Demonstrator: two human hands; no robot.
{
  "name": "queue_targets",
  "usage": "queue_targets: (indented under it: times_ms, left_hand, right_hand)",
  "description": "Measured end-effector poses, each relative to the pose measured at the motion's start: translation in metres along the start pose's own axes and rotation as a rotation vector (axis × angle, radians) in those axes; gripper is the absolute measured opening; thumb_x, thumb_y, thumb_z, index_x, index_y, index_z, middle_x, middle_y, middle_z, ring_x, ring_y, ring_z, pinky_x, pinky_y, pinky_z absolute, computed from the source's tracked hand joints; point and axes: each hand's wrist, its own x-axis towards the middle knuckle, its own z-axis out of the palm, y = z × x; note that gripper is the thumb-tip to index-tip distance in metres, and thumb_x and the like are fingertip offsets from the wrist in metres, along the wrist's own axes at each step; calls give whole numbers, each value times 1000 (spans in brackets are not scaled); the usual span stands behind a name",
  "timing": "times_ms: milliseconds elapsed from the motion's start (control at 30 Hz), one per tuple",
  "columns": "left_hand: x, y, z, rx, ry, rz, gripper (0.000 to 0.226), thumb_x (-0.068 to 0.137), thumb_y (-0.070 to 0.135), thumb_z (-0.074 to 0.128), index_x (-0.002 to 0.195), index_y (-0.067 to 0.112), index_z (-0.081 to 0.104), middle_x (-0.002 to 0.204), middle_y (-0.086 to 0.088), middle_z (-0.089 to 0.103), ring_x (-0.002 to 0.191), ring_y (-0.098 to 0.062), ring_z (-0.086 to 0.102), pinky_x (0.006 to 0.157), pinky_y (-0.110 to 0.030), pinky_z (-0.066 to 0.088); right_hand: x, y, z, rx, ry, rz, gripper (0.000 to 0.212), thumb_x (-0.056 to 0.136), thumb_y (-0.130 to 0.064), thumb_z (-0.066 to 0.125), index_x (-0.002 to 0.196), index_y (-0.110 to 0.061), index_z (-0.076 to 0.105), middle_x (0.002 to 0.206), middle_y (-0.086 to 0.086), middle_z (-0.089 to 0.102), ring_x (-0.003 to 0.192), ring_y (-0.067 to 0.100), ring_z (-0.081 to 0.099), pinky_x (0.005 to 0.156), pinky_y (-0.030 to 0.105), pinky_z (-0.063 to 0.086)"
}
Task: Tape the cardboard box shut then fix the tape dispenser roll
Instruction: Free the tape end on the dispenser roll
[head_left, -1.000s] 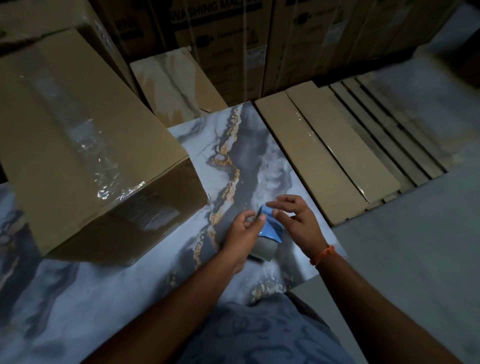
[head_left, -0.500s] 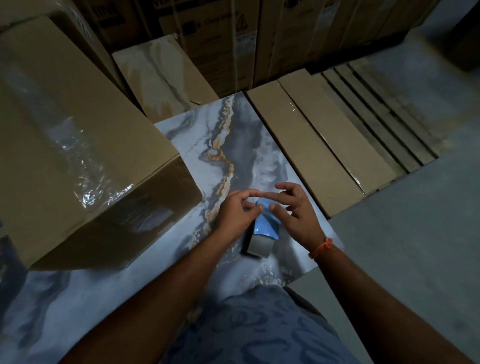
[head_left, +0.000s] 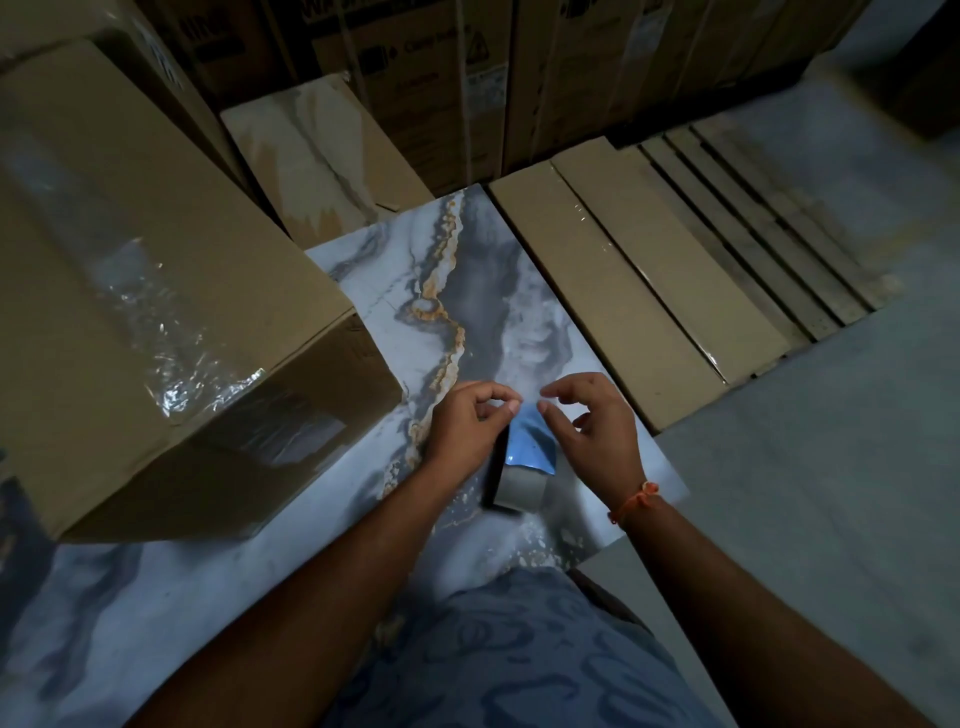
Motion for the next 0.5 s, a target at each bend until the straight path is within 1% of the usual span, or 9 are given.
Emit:
queue_targets:
  times_ms: [33, 100, 167, 200, 267, 300, 333, 433, 500]
  left_hand:
    - [-1, 0, 0, 6, -4, 2, 7, 92, 10, 71, 95, 11, 78, 102, -3, 71, 83, -2, 63, 69, -3, 45]
    - [-1, -1, -1, -1, -18, -4, 10, 91, 10, 72, 99, 13, 78, 107, -5, 71, 78, 2, 63, 68, -4, 45]
    - [-2, -3, 0, -23, -36, -14, 22, 90, 13, 74, 112, 20, 75, 118, -6, 69, 74, 7, 64, 71, -7, 49]
    - [-2, -3, 0, -37, -45, -22, 33, 90, 15, 75, 121, 25, 71, 121, -4, 67, 77, 4, 65, 75, -11, 53]
    - [-4, -5, 0, -74, -47, -45, 49, 88, 20, 76, 132, 36, 62, 122, 0, 64, 86, -10, 68, 82, -25, 59]
    - [-6, -6, -1, -86, -39, -48, 49, 88, 20, 77, 130, 39, 62, 120, 1, 64, 87, -14, 69, 83, -28, 60]
    - [-8, -7, -2, -94, -26, -45, 45, 88, 20, 76, 126, 39, 63, 115, 1, 64, 85, -14, 68, 81, -27, 60]
    - [-12, -4, -4, -160, -2, -64, 24, 91, 17, 74, 114, 25, 72, 94, -1, 69, 77, -6, 68, 77, -25, 58]
    - [-14, 1, -4, -215, -9, -101, 16, 92, 16, 72, 108, 16, 74, 85, -5, 73, 72, -6, 69, 73, -27, 59]
  right_hand:
    - [-2, 0, 0, 10, 10, 9, 6, 87, -21, 73, 92, -23, 74, 100, -4, 64, 92, 8, 63, 57, 17, 46]
    - [-5, 0, 1, 47, 30, 38, 2, 87, -22, 73, 88, -24, 75, 98, -5, 64, 93, 8, 63, 56, 21, 48]
    - [-6, 1, 2, 80, 37, 67, 3, 88, -24, 73, 87, -24, 76, 98, -5, 64, 95, 9, 64, 57, 24, 51]
    - [-7, 1, 2, 94, 36, 81, 3, 88, -24, 73, 88, -23, 76, 99, -4, 64, 96, 9, 64, 58, 23, 51]
    - [-8, 1, 2, 114, 41, 103, 3, 88, -23, 74, 88, -22, 76, 100, -3, 65, 96, 8, 64, 59, 17, 48]
    - [-9, 1, 2, 122, 45, 111, 3, 88, -22, 74, 88, -21, 76, 100, -2, 65, 96, 8, 64, 59, 14, 47]
    - [-10, 1, 1, 128, 46, 117, 2, 87, -22, 74, 88, -21, 76, 100, -2, 65, 96, 7, 64, 60, 13, 47]
    - [-13, -1, 0, 150, 41, 144, 2, 87, -21, 75, 88, -21, 77, 101, -1, 65, 96, 7, 64, 60, 11, 46]
    - [-15, -3, 0, 158, 35, 156, 3, 88, -20, 74, 88, -20, 77, 101, 0, 64, 96, 6, 63, 61, 10, 46]
